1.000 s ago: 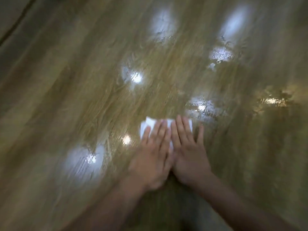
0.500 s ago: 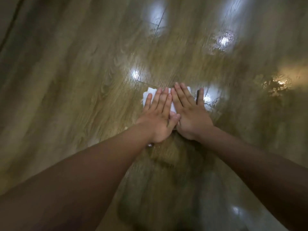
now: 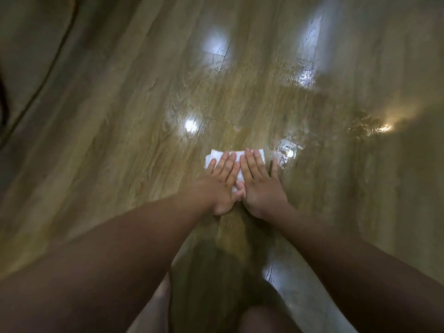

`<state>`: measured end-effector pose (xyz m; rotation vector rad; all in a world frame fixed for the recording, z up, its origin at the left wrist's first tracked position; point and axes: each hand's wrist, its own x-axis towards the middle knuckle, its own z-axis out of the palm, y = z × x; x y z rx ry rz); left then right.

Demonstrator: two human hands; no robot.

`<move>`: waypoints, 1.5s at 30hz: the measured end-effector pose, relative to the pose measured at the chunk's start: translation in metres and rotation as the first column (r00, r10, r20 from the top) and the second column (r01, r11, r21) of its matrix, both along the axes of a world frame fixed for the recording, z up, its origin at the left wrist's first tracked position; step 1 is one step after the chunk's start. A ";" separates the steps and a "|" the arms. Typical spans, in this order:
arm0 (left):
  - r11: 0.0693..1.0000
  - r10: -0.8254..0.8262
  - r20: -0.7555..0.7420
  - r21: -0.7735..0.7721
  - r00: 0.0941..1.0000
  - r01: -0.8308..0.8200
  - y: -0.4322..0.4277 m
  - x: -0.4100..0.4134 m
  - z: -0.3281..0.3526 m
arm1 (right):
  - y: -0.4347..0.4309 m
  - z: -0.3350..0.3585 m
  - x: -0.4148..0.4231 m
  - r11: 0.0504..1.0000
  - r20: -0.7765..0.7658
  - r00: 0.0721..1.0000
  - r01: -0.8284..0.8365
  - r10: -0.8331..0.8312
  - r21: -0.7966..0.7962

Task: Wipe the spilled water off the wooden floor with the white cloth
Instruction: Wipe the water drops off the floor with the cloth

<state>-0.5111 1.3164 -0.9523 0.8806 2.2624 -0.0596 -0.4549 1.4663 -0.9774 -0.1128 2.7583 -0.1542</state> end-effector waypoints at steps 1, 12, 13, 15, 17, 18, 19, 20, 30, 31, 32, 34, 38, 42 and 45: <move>1.000 0.011 -0.002 -0.003 1.000 -0.011 -0.004 0.017 0.002 | -0.005 0.000 0.012 1.000 0.028 1.000 0.003 -0.003 0.006; 0.997 0.072 -0.081 -0.005 0.994 -0.073 -0.025 0.181 -0.003 | -0.023 -0.009 0.148 0.999 -0.013 0.999 -0.050 0.050 -0.001; 0.998 0.060 -0.081 0.009 0.995 -0.059 -0.029 0.199 -0.001 | -0.024 -0.012 0.168 0.998 -0.048 0.997 -0.055 0.054 -0.007; 0.999 0.034 -0.070 0.043 0.997 -0.031 -0.036 0.232 0.001 | -0.025 -0.015 0.208 0.998 -0.134 0.990 -0.054 0.051 -0.021; 0.998 0.022 -0.065 0.065 0.998 -0.018 -0.043 0.267 0.002 | -0.028 -0.017 0.250 0.998 -0.156 0.987 -0.043 0.036 -0.040; 0.998 0.015 -0.063 0.061 0.998 -0.012 -0.045 0.286 0.001 | -0.029 -0.016 0.270 0.998 -0.158 0.987 -0.042 0.034 -0.049; 0.999 0.010 -0.059 0.054 0.998 -0.007 -0.046 0.303 0.004 | -0.032 -0.014 0.288 0.997 -0.164 0.986 -0.044 0.034 -0.056; 0.999 0.011 -0.053 0.049 0.999 -0.008 -0.046 0.320 0.007 | -0.034 -0.009 0.303 0.997 -0.160 0.986 -0.050 0.040 -0.057; 0.961 0.170 -0.193 0.247 0.966 -0.120 -0.025 0.377 -0.014 | 0.009 0.010 0.349 0.919 -0.171 0.923 -0.370 0.346 -0.139; 0.958 0.187 -0.197 0.255 0.962 -0.134 -0.018 0.373 -0.016 | 0.014 0.011 0.346 0.915 -0.160 0.919 -0.381 0.359 -0.135; 0.954 0.194 -0.196 0.268 0.961 -0.137 -0.013 0.368 -0.019 | 0.017 0.011 0.342 0.913 -0.149 0.919 -0.385 0.365 -0.138; 0.946 0.194 -0.203 0.298 0.960 -0.128 -0.004 0.356 -0.027 | 0.026 0.008 0.336 0.913 -0.158 0.922 -0.377 0.354 -0.154; 0.958 0.173 -0.233 0.265 0.957 -0.108 0.004 0.337 -0.036 | 0.055 -0.001 0.327 0.947 -0.219 0.940 -0.294 0.261 -0.133; 0.979 0.112 -0.238 0.191 0.965 -0.066 0.025 0.298 -0.034 | 0.106 -0.008 0.308 0.996 -0.254 0.966 0.029 -0.049 -0.081; 0.989 0.069 -0.196 0.138 0.978 -0.042 0.052 0.249 -0.034 | 0.153 -0.010 0.304 0.966 -0.279 0.926 0.254 -0.255 -0.043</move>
